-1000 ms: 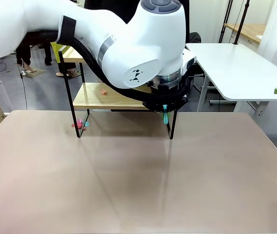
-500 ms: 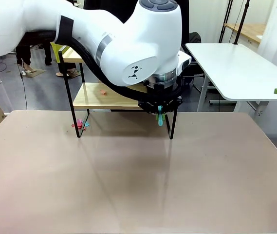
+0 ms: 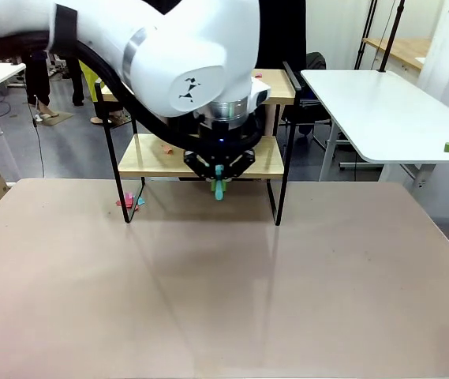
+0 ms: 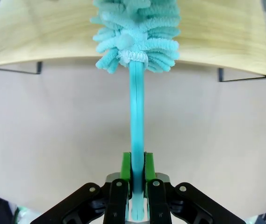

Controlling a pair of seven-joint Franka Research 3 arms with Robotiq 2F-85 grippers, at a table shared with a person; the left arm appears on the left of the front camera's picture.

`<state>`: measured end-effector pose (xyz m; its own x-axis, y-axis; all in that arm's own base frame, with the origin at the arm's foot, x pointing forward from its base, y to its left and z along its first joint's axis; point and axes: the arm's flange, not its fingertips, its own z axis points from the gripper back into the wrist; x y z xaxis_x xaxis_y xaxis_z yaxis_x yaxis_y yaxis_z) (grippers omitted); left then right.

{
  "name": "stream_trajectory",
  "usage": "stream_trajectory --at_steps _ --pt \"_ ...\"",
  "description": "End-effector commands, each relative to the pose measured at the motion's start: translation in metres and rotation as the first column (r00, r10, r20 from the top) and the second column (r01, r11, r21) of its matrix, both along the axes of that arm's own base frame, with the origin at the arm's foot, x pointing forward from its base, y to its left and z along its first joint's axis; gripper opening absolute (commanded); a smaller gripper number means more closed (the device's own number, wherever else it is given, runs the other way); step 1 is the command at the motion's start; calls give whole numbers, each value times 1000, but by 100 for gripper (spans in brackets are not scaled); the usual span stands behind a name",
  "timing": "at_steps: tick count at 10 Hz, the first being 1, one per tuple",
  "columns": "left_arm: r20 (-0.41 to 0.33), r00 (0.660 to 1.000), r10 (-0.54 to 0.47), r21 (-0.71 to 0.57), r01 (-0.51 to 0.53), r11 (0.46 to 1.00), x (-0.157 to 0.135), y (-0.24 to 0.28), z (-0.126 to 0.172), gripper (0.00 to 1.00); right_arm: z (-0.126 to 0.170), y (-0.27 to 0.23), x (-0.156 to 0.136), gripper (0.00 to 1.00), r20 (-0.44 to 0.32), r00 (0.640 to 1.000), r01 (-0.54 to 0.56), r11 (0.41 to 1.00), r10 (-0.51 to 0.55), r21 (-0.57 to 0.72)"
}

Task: Clean the shelf.
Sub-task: Clean the specific section of the Shelf indicated by the human with the Duster.

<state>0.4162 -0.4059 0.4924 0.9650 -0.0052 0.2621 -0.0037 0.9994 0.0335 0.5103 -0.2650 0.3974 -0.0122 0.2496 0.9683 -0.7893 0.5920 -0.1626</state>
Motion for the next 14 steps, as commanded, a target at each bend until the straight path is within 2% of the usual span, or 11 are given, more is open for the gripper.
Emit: stream_trajectory --at_steps 1,2,5,8,9,10,11,12,13,14 --pt "-47 999 1 66 2 998 -9 26 -7 13 7 5 0 100 -14 1000 12 1000 -12 -14" --pt "-55 998 18 74 -14 997 -8 40 -8 13 7 5 0 100 -14 1000 12 1000 -12 -14" --pt "-49 997 51 220 -39 975 -15 79 2 13 7 5 0 100 -14 1000 12 1000 -12 -14" --pt "-44 987 152 404 -122 907 -27 117 5 13 7 5 0 100 -14 1000 12 1000 -12 -14" --pt "-17 980 198 456 -169 874 -33 124 7 13 7 5 0 100 -14 1000 12 1000 -12 -14" --pt "38 979 199 484 -192 854 -41 121 12 13 7 5 0 100 -14 1000 12 1000 -12 -14" --pt "122 978 171 456 -208 865 -50 112 20 13 7 5 0 100 -14 1000 12 1000 -12 -14" --pt "150 985 83 389 -136 911 -59 97 30 13 7 5 0 100 -14 1000 12 1000 -12 -14" --pt "18 989 146 443 -139 886 -38 113 15 13 7 5 0 100 -14 1000 12 1000 -12 -14" --pt "18 989 146 443 -139 886 -38 113 15 13 7 5 0 100 -14 1000 12 1000 -12 -14"
